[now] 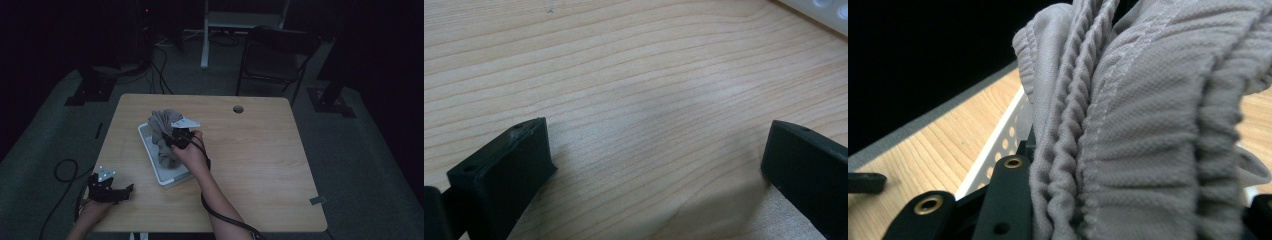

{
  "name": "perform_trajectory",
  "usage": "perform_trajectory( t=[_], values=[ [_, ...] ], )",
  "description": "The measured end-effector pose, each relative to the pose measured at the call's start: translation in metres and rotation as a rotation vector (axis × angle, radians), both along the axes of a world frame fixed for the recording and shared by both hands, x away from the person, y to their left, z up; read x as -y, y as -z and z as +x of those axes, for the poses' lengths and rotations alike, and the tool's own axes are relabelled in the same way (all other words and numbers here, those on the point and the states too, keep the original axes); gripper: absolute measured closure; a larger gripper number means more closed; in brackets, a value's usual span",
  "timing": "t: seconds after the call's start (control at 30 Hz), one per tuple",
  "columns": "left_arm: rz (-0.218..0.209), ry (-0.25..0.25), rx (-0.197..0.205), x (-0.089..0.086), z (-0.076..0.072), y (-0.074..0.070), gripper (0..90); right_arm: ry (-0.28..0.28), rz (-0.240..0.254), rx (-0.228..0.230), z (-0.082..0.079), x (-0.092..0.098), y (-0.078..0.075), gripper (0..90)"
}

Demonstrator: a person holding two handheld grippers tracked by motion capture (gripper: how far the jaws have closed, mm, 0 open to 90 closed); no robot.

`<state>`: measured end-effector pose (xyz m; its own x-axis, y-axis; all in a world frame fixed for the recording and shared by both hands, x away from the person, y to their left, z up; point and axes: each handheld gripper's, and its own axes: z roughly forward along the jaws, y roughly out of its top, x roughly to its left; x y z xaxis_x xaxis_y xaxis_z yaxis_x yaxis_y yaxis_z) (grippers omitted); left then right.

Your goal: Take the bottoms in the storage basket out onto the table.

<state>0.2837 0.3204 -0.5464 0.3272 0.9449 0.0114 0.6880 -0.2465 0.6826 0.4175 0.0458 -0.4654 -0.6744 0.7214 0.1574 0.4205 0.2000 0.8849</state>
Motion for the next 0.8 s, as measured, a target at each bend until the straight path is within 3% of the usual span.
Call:
perform_trajectory(
  t=[0.8],
  values=[
    [0.002, 0.0, 0.003, 0.0, 0.0, 0.0, 0.4, -0.024, 0.074, 0.093, -0.009, 0.011, -0.056, 65.5]
  ],
)
